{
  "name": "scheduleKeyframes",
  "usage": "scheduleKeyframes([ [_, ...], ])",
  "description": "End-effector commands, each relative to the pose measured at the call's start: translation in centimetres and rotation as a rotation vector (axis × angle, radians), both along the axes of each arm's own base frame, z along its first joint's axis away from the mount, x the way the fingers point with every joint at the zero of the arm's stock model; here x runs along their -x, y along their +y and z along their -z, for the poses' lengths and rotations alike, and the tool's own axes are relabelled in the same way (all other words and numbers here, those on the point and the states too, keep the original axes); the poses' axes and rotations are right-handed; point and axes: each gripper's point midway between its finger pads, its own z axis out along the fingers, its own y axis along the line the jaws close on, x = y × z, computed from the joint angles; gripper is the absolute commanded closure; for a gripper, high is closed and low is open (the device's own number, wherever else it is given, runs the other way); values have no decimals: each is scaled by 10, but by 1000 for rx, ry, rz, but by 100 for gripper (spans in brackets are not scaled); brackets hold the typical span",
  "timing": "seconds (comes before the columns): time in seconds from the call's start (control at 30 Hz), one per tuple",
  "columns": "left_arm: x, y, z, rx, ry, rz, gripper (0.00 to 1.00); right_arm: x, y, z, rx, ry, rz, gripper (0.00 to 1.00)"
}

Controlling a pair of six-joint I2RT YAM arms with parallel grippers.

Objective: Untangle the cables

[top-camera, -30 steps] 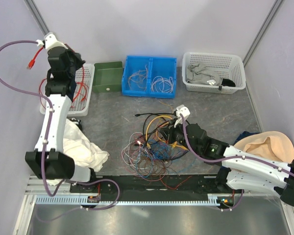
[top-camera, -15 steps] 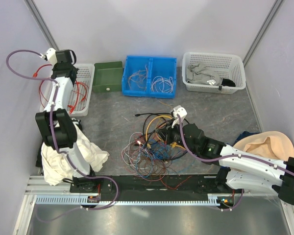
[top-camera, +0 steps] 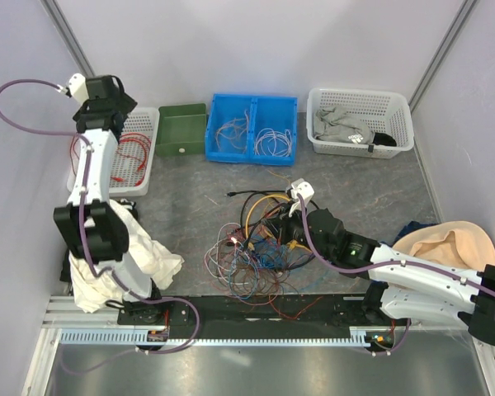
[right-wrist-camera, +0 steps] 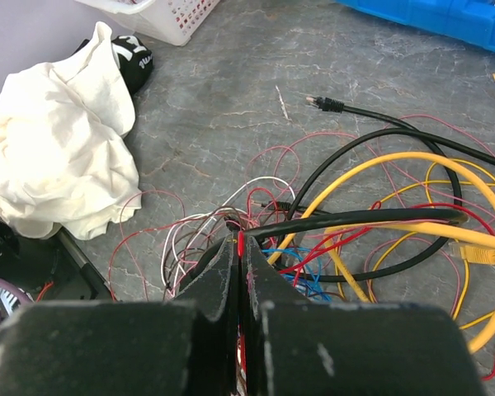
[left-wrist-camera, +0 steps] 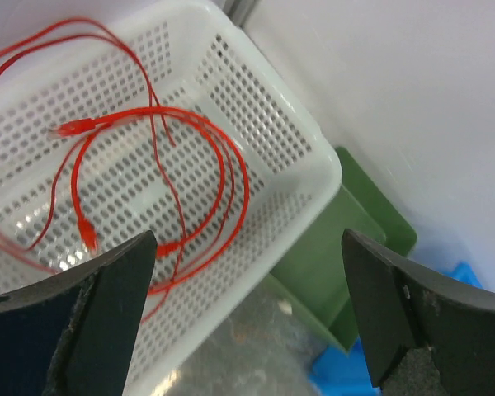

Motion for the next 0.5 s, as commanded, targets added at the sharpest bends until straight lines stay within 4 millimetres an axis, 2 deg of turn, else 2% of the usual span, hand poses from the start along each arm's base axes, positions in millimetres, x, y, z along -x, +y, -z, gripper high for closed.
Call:
scheduleKeyframes([
  [0.0, 47, -103, -44, 2, -77, 208, 0, 1, 0, -22, -66, -38, -3, 100],
  [0.03, 64, -121, -57, -8, -105, 248, 0, 1, -4, -25, -67, -48, 5, 100],
  [0.07, 78, -136, -37, -24, -57, 264, 0, 1, -7, -25, -61, -52, 15, 100],
  [0.1, 91, -175, -31, -29, -48, 356, 0, 0, -10, -25, -57, -53, 23, 100],
  [0.13, 104, -192, -27, -32, -46, 391, 0, 0, -16, -26, -48, -57, 45, 100],
  [0.17, 125, -201, -11, -40, -21, 416, 0, -1, -20, -24, -38, -59, 55, 100],
  [0.2, 142, -231, -3, -33, -15, 496, 0, 0, -24, -20, -25, -54, 62, 100],
  [0.23, 154, -239, 6, -31, -2, 525, 0, -1, -29, -23, -29, -61, 80, 100],
  [0.27, 173, -242, 23, -29, 25, 558, 0, 0, -32, -17, -19, -55, 86, 100],
  [0.3, 187, -254, 33, -23, 41, 602, 0, 1, -35, -13, -8, -47, 94, 100],
  [0.33, 195, -256, 40, -16, 51, 625, 0, -1, -40, -12, -4, -50, 113, 100],
  [0.37, 208, -260, 57, 6, 84, 669, 0, -1, -43, -4, 12, -42, 129, 100],
  [0.43, 222, -263, 51, 36, 57, 724, 0, -2, -47, 6, 35, -36, 145, 100],
  [0.47, 231, -267, 57, 44, 66, 757, 0, -4, -51, 14, 54, -32, 162, 100],
])
